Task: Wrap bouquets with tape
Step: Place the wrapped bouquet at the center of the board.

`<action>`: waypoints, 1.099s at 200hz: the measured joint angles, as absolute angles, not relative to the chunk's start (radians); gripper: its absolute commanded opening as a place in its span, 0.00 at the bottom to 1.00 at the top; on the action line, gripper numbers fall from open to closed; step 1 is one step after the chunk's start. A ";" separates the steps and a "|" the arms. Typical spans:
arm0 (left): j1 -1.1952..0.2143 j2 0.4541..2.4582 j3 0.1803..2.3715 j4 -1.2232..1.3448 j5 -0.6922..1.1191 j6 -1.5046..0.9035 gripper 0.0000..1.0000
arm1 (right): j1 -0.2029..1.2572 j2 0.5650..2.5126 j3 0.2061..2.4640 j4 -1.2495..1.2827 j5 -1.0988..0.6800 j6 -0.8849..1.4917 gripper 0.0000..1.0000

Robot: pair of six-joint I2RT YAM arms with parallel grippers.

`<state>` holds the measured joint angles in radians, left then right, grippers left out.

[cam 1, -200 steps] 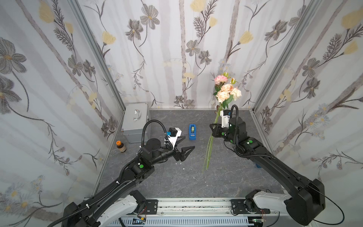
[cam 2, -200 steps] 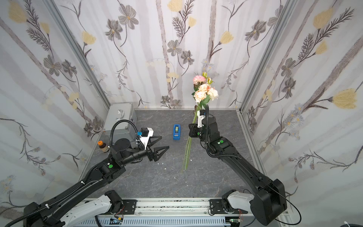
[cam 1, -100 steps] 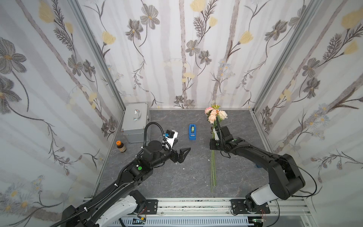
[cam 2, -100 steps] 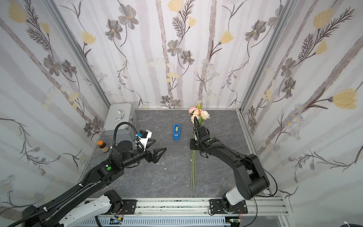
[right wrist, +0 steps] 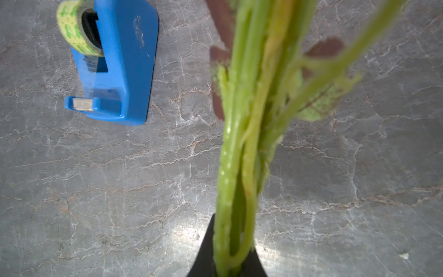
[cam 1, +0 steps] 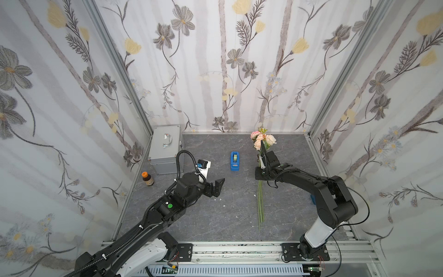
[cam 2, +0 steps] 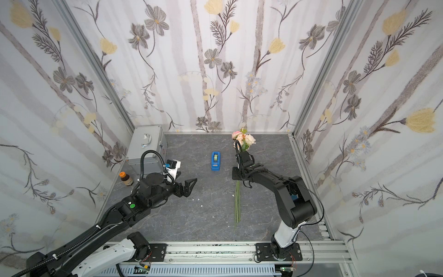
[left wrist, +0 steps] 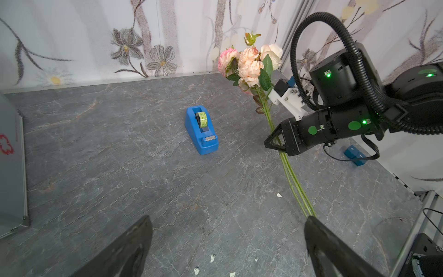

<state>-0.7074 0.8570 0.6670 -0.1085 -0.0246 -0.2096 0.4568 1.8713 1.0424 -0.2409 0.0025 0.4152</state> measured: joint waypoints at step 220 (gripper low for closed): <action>-0.609 0.545 0.311 0.120 -0.592 -0.053 1.00 | 0.453 0.962 0.647 0.073 0.112 0.335 1.00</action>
